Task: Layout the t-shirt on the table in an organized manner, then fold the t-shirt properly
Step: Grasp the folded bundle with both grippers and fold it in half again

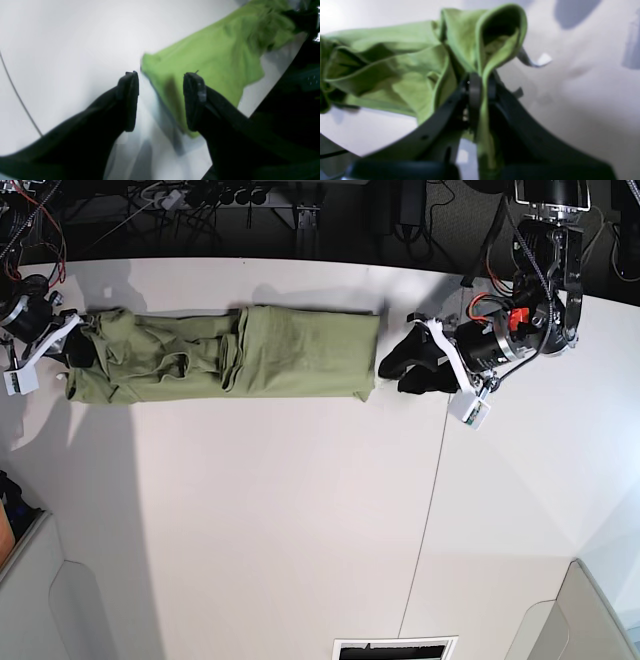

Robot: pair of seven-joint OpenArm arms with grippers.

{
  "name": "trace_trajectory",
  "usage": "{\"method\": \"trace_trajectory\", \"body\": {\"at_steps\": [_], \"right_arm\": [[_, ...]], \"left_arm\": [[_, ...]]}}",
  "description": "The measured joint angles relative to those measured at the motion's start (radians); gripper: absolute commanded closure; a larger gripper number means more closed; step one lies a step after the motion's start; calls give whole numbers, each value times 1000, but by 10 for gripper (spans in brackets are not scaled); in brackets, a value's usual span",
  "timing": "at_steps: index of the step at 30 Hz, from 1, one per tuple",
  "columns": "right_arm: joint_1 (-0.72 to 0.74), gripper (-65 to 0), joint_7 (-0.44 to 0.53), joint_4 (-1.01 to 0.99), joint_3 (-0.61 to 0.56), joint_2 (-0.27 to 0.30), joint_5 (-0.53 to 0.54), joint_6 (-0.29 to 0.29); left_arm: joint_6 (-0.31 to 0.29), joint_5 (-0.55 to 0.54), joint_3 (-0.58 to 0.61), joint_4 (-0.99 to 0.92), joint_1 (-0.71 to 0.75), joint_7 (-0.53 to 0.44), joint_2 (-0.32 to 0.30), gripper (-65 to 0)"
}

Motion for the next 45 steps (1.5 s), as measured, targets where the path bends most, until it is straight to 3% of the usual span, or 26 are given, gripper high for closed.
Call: {"method": "trace_trajectory", "body": {"at_steps": [5,10,18,31,40,41,43,45], "right_arm": [[2,0,-5,10,0,-8,36,0],[2,0,-29,92,0,-42,46,-3],[2,0,-37,277,-27,-138,61,-3],[2,0,-38,354,-380,-314,34,0],[2,0,-25,354,-566,-383,-107,0],[2,-33,-15,354,-586,-385,-127,0],[2,-211,6,353,-616,-385,-153,0],[2,-324,23,352,-638,-385,-163,0]], "left_arm": [[0,104,1,-25,61,-87,2,-315],[0,104,1,-70,66,-122,4,-315],[0,108,5,-72,63,-124,76,-315],[0,106,5,-72,63,-124,86,-315],[0,68,5,-72,63,-124,86,-315],[0,65,5,-72,63,-124,86,-315],[0,64,5,-72,63,-124,86,-315],[0,64,5,-72,63,-124,85,-315]]}}
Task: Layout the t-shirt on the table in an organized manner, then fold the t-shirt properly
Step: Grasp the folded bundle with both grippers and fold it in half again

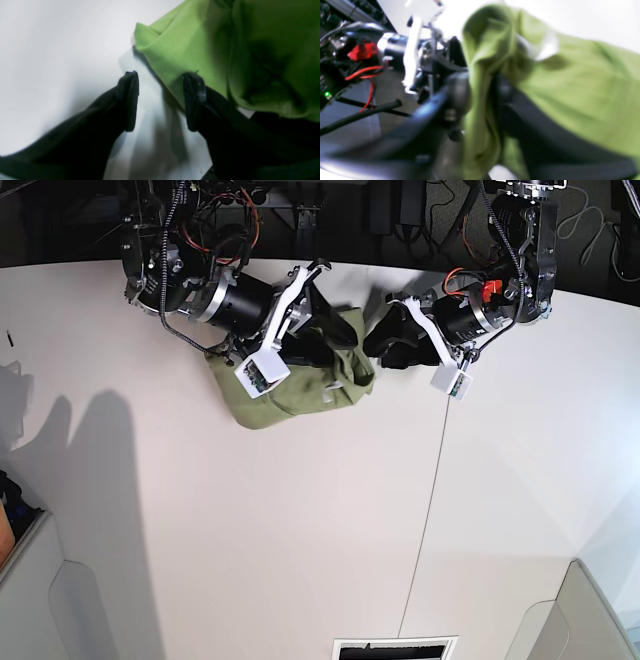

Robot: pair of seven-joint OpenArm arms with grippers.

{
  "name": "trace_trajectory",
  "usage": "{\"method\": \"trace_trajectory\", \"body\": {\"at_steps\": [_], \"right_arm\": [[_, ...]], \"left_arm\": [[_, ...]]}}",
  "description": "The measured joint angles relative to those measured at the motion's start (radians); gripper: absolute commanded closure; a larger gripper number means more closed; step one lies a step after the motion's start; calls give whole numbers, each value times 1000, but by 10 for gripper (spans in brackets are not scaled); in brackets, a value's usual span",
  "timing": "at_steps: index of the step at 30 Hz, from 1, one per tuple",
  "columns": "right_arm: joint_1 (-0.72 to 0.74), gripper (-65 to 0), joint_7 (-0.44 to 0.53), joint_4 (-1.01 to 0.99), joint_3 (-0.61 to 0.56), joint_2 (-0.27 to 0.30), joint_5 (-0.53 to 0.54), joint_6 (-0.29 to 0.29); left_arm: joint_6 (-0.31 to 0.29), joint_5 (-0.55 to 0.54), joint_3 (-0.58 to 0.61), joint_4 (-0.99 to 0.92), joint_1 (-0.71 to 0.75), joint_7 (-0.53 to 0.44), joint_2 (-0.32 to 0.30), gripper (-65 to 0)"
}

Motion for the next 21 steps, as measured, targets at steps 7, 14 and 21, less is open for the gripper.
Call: {"method": "trace_trajectory", "body": {"at_steps": [7,14,21], "right_arm": [[6,-338,0,0,-79,0,23,0],[115,-207,26,4,-54,0,11,0],[144,0,31,-58,33,-11,-126,-18]], "left_arm": [[0,-1,0,0,0,0,0,-315],[0,-3,0,0,0,8,0,-315],[0,-7,-4,0,0,15,-18,-315]]}}
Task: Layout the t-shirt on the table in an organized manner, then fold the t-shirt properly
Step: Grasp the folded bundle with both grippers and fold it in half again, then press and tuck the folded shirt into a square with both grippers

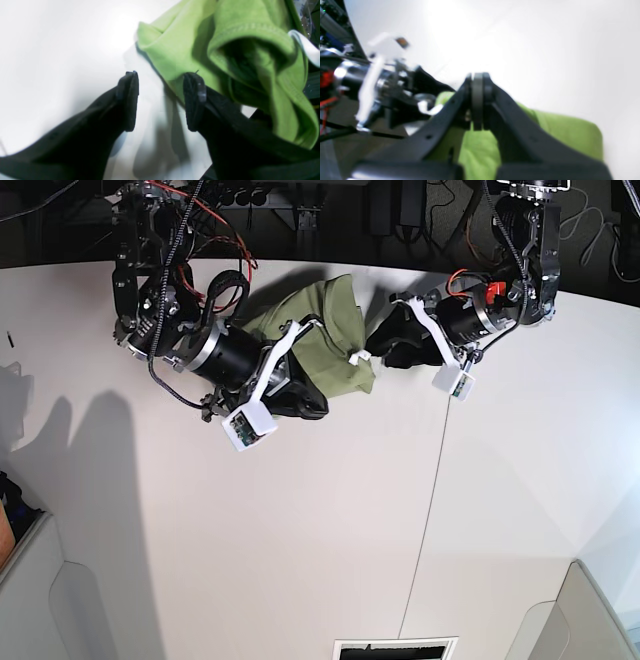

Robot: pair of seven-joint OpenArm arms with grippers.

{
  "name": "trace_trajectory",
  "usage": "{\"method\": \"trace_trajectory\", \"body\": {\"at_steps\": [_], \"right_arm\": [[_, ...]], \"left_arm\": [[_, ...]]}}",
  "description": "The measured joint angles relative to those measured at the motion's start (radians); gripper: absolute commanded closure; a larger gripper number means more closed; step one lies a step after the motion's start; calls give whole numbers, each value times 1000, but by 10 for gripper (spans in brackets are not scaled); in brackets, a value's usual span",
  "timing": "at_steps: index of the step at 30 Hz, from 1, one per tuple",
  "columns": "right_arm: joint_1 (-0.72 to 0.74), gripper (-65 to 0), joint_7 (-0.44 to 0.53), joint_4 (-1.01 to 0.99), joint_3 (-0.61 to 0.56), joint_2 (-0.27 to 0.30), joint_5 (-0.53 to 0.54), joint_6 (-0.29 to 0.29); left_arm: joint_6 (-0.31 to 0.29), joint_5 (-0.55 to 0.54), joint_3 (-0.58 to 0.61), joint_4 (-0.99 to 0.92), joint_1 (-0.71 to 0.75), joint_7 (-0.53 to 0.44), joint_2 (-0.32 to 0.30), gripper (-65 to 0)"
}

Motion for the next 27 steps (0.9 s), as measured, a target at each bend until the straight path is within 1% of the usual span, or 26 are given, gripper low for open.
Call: {"method": "trace_trajectory", "body": {"at_steps": [3,5,8,10,13,15,18,21,25,27], "right_arm": [[3,0,2,-134,-2,-1,-1,18],[11,0,8,-240,-2,-1,-8,18],[43,0,63,-375,-2,0,15,25],[70,0,78,-422,-2,-3,32,29],[74,0,72,-410,-2,-3,63,26],[68,0,48,-367,-2,-1,71,26],[66,0,37,-279,-2,0,72,25],[72,0,37,-196,-2,0,80,21],[70,0,28,-137,-2,-1,52,21],[85,0,27,-135,-2,0,-21,21]], "left_arm": [[0,-5,0,0,0,0,-1,-315],[0,-17,0,0,0,0,-1,-315],[0,-33,0,0,-2,0,-1,-315],[0,-35,0,0,-3,0,-1,-315],[0,-34,-2,0,-3,0,-1,-315],[0,-38,-16,0,-3,0,0,-315],[-1,-86,-72,7,-3,1,-8,-315],[0,-122,-158,37,-9,9,-46,-315],[-1,-190,-230,126,-16,45,-86,-314],[0,-215,-229,183,-17,85,-93,-314]]}}
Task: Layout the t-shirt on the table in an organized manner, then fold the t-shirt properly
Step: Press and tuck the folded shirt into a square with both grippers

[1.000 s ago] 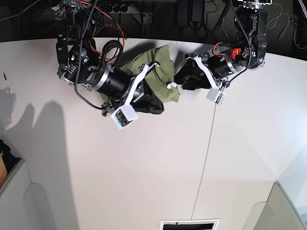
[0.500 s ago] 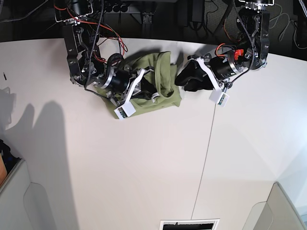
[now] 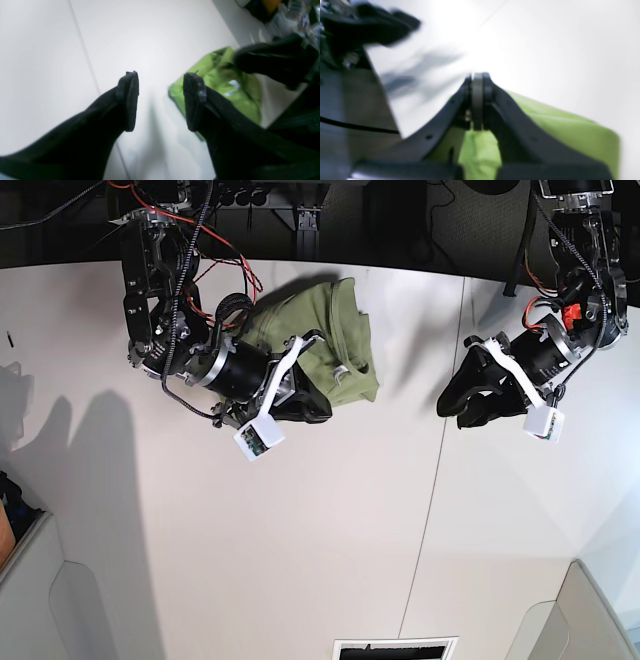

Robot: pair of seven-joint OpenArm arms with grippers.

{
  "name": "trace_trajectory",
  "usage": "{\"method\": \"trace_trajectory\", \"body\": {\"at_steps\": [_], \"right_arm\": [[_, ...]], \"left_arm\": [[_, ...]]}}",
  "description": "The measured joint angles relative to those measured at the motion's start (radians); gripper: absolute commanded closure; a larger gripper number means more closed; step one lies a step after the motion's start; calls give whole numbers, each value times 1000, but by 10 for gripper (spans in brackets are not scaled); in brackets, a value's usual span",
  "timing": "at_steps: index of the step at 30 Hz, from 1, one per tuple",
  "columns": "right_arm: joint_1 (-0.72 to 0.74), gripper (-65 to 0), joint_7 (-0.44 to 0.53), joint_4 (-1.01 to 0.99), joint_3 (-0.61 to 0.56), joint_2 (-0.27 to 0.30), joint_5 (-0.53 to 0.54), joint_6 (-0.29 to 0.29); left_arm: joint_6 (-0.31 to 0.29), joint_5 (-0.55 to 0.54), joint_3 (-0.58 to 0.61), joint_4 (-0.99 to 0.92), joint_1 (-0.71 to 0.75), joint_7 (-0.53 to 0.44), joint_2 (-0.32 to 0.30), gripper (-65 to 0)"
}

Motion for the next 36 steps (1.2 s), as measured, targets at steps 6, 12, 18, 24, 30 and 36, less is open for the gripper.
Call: {"method": "trace_trajectory", "body": {"at_steps": [6,12,18,24,30,36], "right_arm": [[86,0,16,-28,47,0,-105,-18],[144,0,17,-199,103,6,-117,-22],[143,0,25,-328,103,18,-106,-19],[144,0,40,-381,100,45,-75,-18],[102,0,-6,-374,101,76,61,-3],[-14,0,-16,-289,103,81,141,0]], "left_arm": [[-2,-27,179,123,48,24,8,-220],[-3,58,386,126,47,12,71,-219],[-3,229,458,-63,37,-106,85,-219],[-19,227,460,-233,-54,-123,60,-219],[-17,285,459,-248,-127,-116,29,-219],[-7,312,460,-280,-225,-114,29,-219]]}}
